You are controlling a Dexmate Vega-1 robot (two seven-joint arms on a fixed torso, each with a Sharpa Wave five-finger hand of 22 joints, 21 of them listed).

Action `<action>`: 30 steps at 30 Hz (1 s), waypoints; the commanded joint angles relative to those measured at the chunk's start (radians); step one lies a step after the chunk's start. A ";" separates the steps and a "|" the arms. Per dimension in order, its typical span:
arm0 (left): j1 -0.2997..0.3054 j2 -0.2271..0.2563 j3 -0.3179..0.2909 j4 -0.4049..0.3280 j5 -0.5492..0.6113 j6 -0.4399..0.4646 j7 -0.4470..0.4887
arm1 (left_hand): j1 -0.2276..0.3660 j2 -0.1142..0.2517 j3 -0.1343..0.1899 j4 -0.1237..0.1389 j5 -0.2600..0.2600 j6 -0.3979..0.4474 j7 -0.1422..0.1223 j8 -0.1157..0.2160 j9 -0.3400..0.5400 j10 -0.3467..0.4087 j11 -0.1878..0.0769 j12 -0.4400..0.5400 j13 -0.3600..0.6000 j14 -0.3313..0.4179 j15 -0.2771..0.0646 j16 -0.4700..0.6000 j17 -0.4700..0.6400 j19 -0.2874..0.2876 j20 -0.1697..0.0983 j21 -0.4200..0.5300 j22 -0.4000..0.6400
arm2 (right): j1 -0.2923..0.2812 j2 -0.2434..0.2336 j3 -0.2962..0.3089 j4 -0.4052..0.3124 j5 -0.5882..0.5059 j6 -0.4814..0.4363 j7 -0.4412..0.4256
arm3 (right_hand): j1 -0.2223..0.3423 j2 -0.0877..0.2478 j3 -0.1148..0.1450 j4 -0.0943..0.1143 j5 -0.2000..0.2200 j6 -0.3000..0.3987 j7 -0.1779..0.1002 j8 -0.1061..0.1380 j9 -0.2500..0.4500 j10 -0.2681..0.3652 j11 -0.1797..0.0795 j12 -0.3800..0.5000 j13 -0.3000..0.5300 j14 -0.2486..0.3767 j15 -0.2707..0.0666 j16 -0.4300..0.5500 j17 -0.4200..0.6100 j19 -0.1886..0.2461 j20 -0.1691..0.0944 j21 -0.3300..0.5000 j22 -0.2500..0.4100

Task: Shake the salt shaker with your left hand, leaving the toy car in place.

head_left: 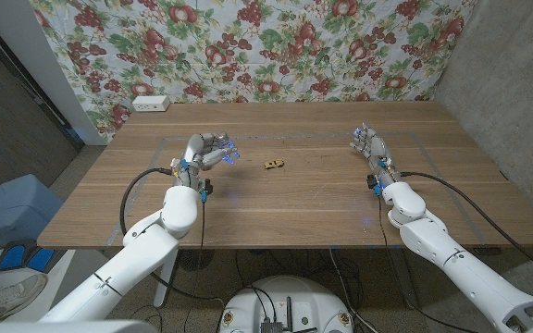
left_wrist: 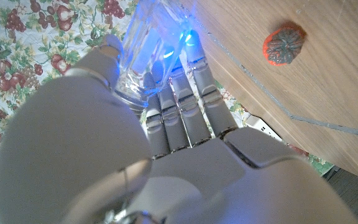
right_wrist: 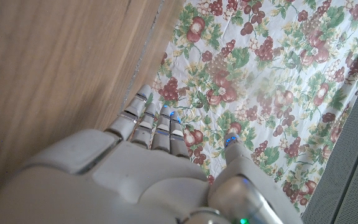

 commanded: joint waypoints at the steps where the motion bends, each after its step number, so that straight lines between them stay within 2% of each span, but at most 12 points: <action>1: 0.023 -0.071 -0.008 0.087 0.043 -0.230 0.114 | 0.199 0.202 0.011 -0.002 0.004 0.087 -0.042 0.003 0.002 0.034 -0.063 -0.003 0.000 0.114 -0.183 0.005 0.004 0.126 -0.205 0.096 0.036 | -0.004 -0.002 0.002 -0.007 -0.003 0.001 -0.006 | 0.001 0.017 0.002 -0.002 0.002 0.006 -0.002 -0.001 0.002 0.003 -0.001 -0.001 0.002 0.007 0.004 -0.001 0.000 0.004 -0.001 -0.006 0.005; 16: 0.011 -0.232 -0.028 0.253 0.146 -0.538 0.293 | 0.198 0.202 0.011 -0.002 0.004 0.081 -0.044 0.000 0.002 0.030 -0.062 -0.004 0.000 0.112 -0.183 0.004 0.004 0.119 -0.205 0.103 0.034 | -0.001 -0.002 0.001 -0.007 -0.006 -0.001 -0.007 | 0.000 0.018 0.002 -0.001 0.002 0.007 -0.002 0.000 0.002 0.003 0.000 -0.001 0.002 0.007 0.003 -0.001 -0.001 0.007 -0.001 -0.011 0.005; 26: 0.019 -0.261 -0.047 0.251 0.163 -0.534 0.277 | 0.198 0.202 0.011 -0.002 0.004 0.081 -0.045 0.000 0.002 0.027 -0.065 -0.004 0.000 0.108 -0.183 0.003 0.004 0.115 -0.205 0.108 0.033 | 0.004 0.003 -0.001 0.003 0.000 -0.001 0.000 | 0.000 0.018 0.002 -0.001 0.002 0.007 -0.001 0.000 0.002 0.003 0.001 -0.001 0.002 0.006 0.002 -0.001 -0.001 0.008 -0.001 -0.014 0.005; 30: 0.026 -0.261 -0.051 0.234 0.161 -0.504 0.258 | 0.198 0.202 0.011 -0.001 0.004 0.081 -0.045 0.000 0.002 0.029 -0.064 -0.003 0.000 0.108 -0.183 0.003 0.004 0.113 -0.205 0.110 0.033 | -0.001 -0.002 0.000 -0.002 -0.001 -0.004 -0.002 | 0.000 0.018 0.002 -0.001 0.002 0.007 -0.002 0.000 0.002 0.003 0.000 -0.001 0.002 0.007 0.003 -0.001 -0.001 0.008 -0.001 -0.016 0.005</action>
